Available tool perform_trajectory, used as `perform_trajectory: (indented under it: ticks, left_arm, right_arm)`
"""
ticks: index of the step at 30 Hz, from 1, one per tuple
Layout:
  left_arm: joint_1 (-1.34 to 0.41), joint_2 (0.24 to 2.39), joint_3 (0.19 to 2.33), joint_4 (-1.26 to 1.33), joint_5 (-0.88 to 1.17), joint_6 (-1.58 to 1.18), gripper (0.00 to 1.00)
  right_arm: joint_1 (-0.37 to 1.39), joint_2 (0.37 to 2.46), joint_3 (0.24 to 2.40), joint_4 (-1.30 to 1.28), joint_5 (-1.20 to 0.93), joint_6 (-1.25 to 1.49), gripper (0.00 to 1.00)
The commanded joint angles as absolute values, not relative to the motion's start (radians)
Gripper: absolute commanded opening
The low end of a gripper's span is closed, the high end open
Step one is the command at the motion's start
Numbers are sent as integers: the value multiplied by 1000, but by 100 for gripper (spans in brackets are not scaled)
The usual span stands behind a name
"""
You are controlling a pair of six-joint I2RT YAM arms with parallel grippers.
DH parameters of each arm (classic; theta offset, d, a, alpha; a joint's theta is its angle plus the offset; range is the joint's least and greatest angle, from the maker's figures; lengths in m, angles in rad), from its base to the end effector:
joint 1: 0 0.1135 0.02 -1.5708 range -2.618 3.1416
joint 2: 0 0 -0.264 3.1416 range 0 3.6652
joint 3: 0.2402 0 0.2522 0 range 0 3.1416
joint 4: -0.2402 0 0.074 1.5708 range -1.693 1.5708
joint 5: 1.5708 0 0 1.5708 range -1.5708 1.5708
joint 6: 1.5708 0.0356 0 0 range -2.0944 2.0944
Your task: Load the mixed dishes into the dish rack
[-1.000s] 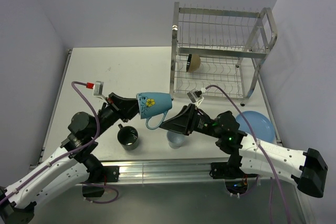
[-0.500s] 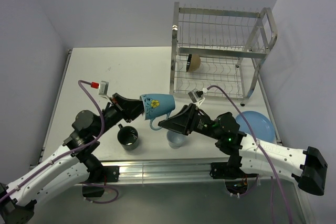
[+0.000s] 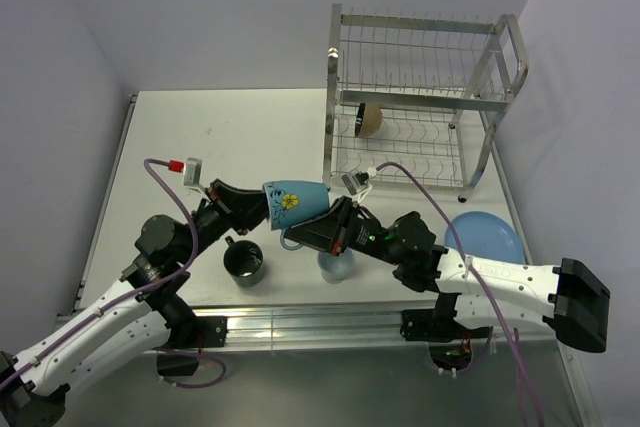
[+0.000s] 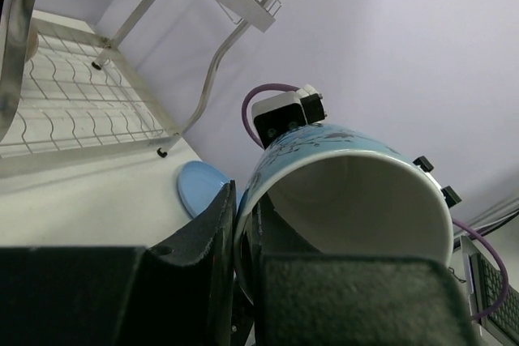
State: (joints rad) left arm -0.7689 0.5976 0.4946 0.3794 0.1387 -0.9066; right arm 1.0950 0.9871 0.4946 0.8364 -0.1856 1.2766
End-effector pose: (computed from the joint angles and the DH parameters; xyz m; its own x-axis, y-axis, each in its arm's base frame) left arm 0.1092 -0.1125 0.3264 -0.4966 -0.6046 -0.6227 0.6379 0.2323 -0.7343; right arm 0.0955 0.1998 0.3076 -0.8675 0.3700 -0.3325 -0.4242 -0.2011 0.8830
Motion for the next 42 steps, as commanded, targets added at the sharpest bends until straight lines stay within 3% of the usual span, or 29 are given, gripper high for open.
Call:
perform_trajectory:
  ticks: [1, 5, 8, 12, 16, 23, 26, 42]
  left_arm:
    - [-781, 595, 537, 362, 173, -873, 0]
    - [-781, 589, 600, 128, 30, -827, 74]
    - [-781, 597, 650, -88, -145, -818, 86]
    - [-781, 655, 684, -227, -256, -834, 86]
    - [-781, 727, 678, -216, -215, -834, 84]
    - [-781, 813, 632, -111, -114, -853, 80]
    - [-781, 824, 611, -78, -91, -848, 79]
    - [-814, 953, 635, -84, -28, -798, 73]
  right_arm:
    - [1117, 973, 555, 867, -103, 1186, 0]
    - [1121, 859, 554, 639, 10, 1095, 0]
    - [1120, 744, 539, 425, 119, 1022, 0]
    - [1114, 623, 551, 151, 343, 931, 0]
    - [1030, 572, 566, -58, 426, 900, 0]
    - [621, 612, 456, 23, 117, 865, 0]
    - [523, 682, 488, 41, 57, 813, 0]
    - [238, 1118, 706, 184, -172, 741, 0]
